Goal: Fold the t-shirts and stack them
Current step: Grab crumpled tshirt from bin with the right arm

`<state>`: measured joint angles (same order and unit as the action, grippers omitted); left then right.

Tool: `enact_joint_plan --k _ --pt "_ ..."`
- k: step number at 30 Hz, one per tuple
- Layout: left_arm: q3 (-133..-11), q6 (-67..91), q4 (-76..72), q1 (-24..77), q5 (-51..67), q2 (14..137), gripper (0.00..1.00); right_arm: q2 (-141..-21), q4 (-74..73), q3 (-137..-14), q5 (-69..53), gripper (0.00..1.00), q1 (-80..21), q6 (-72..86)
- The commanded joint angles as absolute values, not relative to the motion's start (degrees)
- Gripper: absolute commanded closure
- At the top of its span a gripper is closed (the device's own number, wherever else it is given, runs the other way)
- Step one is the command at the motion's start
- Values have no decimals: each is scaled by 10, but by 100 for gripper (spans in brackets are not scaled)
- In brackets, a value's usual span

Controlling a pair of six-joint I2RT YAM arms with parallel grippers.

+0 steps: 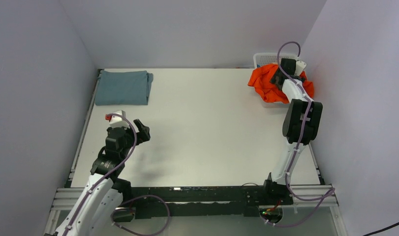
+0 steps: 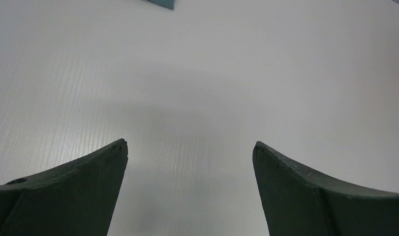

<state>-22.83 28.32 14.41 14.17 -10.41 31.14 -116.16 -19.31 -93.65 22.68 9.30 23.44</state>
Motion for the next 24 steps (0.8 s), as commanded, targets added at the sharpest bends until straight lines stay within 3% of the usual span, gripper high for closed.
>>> enact_joint_plan --k 1,5,9,14,15,18,24 --pt "-248 282 126 144 -117 315 1 -1184 -150 -968 274 14 103 215" --pt "-249 284 133 144 -122 313 1 -1187 -101 -964 250 57 110 199" --pt "-246 283 125 144 -113 310 1 -1150 -91 -964 239 81 111 187" --pt "-246 286 128 144 -112 312 1 -1067 -73 -941 233 93 107 179" --pt "-244 287 125 144 -109 311 1 -1045 -66 -933 229 99 106 176" --pt "-249 284 126 144 -107 309 1 -991 -37 -919 225 100 105 164" --pt "-242 290 125 144 -101 299 1 -972 -58 -1018 171 100 105 110"
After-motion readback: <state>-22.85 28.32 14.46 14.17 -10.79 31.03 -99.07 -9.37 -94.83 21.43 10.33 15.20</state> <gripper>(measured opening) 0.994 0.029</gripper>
